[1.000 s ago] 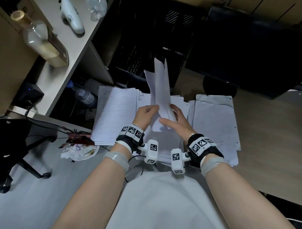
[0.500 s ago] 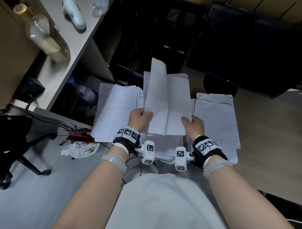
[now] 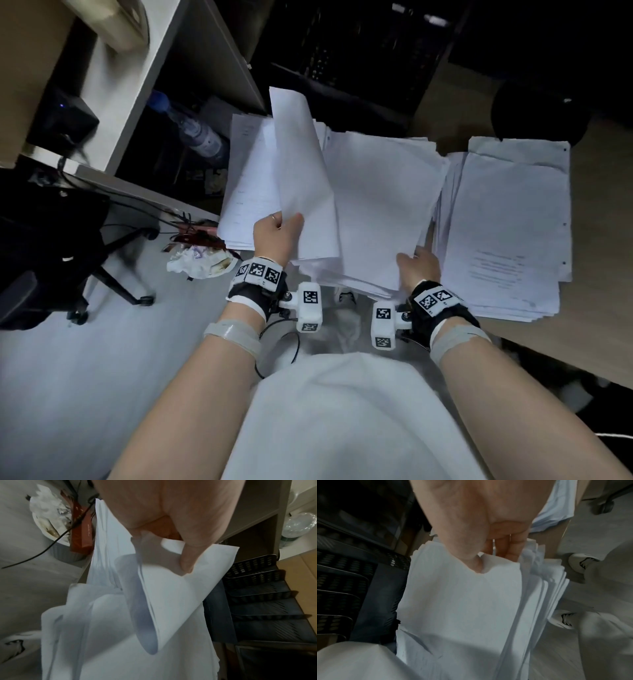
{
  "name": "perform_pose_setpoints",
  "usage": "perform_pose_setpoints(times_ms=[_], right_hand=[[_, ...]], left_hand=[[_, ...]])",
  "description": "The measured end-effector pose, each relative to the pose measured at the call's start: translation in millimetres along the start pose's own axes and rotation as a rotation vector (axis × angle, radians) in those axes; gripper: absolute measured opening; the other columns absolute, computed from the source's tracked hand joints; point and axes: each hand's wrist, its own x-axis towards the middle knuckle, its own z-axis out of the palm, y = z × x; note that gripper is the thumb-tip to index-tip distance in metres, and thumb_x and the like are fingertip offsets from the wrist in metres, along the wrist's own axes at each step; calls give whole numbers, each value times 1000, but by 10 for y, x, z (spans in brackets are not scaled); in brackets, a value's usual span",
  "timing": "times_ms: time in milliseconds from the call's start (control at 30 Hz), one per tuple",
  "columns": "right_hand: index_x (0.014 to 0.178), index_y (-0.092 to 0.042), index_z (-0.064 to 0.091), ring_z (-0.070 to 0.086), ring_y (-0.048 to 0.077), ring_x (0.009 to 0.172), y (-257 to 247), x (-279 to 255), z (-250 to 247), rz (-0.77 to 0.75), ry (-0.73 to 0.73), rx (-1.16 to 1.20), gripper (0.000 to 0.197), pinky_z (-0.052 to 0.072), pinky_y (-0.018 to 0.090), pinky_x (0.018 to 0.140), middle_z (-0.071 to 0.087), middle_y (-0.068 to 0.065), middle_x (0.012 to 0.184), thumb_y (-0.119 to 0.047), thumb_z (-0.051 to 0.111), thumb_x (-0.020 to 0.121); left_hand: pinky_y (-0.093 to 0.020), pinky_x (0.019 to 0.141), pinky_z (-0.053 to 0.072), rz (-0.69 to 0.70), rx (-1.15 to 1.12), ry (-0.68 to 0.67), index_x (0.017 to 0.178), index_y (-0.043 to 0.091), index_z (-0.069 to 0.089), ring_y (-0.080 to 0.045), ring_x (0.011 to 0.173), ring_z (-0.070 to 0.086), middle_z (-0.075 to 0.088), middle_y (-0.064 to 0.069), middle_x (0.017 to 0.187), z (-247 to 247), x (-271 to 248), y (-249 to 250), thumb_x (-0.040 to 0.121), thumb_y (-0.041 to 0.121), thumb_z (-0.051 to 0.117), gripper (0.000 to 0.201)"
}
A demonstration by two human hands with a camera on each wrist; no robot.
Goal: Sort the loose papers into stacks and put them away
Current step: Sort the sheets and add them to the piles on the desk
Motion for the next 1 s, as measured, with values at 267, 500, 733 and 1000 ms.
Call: perform_pose_setpoints(times_ms=[267, 500, 733, 1000], right_hand=[[154, -23, 27, 31, 17, 143, -516, -340, -133, -274, 67, 207, 81, 30, 37, 114, 31, 0, 158, -28, 71, 86], [155, -20, 29, 50, 10, 128, -918, -643, -202, -457, -499, 228, 83, 45, 14, 91, 44, -6, 150, -25, 76, 87], [156, -26, 21, 49, -8, 120, -667, -676, -224, -478, -566, 263, 105, 42, 14, 97, 43, -15, 141, -26, 87, 74], [156, -27, 19, 46, -11, 123, -659, -694, -199, -506, -603, 277, 108, 39, 13, 100, 43, -16, 142, -30, 88, 73]], left_hand=[[-27, 54, 24, 151, 30, -153, 58, 13, 37, -16, 53, 28, 28, 0, 56, 134, -226, 243, 97, 42, 57, 52], [-29, 58, 38, 133, -35, -220, 76, 11, 54, -18, 53, 44, 42, 9, 61, 340, -385, 496, 99, 59, 40, 54], [-28, 58, 39, 110, -59, -263, 82, 11, 68, -13, 53, 45, 47, 10, 45, 395, -427, 451, 97, 49, 55, 43], [-38, 105, 47, 96, -120, -298, 89, 22, 70, -19, 108, 65, 72, -4, 107, 389, -394, 398, 94, 56, 54, 37]])
